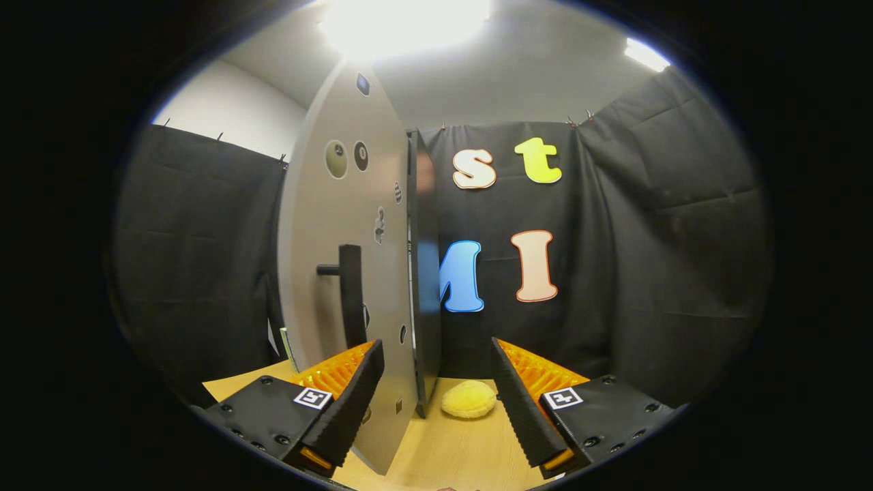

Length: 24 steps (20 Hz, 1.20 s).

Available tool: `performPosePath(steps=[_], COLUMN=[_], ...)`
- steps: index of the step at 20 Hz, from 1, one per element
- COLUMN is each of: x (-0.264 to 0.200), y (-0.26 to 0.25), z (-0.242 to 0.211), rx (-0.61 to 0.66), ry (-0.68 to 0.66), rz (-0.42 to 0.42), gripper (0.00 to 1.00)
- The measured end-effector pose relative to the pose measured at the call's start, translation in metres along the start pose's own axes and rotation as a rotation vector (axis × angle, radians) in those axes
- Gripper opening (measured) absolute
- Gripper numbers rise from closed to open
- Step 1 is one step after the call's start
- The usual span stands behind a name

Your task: Open the shoe cabinet door, grab the shoes and put them into the shoe cabinet, then close the shoe cabinet door.

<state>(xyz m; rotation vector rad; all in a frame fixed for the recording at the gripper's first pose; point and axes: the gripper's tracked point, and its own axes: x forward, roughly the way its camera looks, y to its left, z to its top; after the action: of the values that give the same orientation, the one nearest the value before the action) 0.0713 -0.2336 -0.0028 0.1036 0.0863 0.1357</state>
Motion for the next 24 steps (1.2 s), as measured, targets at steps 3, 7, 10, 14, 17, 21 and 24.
performPosePath(steps=[3, 7, 10, 14, 17, 21, 24], x=[0.015, 0.021, 0.019, 0.022, 0.019, 0.025, 0.031], y=[0.001, 0.011, 0.014, 0.036, 0.072, 0.107, 0.129], z=[0.006, 0.008, 0.010, 0.009, 0.006, 0.007, 0.006], rx=[0.003, -0.025, -0.058, -0.075, -0.075, -0.099, -0.104], ry=[-0.006, -0.005, -0.026, -0.011, 0.003, -0.006, -0.002], rz=[-0.007, 0.003, -0.038, -0.038, -0.031, -0.052, -0.072], gripper=[0.97, 0.96, 0.95, 0.94, 0.94, 0.95, 0.95])
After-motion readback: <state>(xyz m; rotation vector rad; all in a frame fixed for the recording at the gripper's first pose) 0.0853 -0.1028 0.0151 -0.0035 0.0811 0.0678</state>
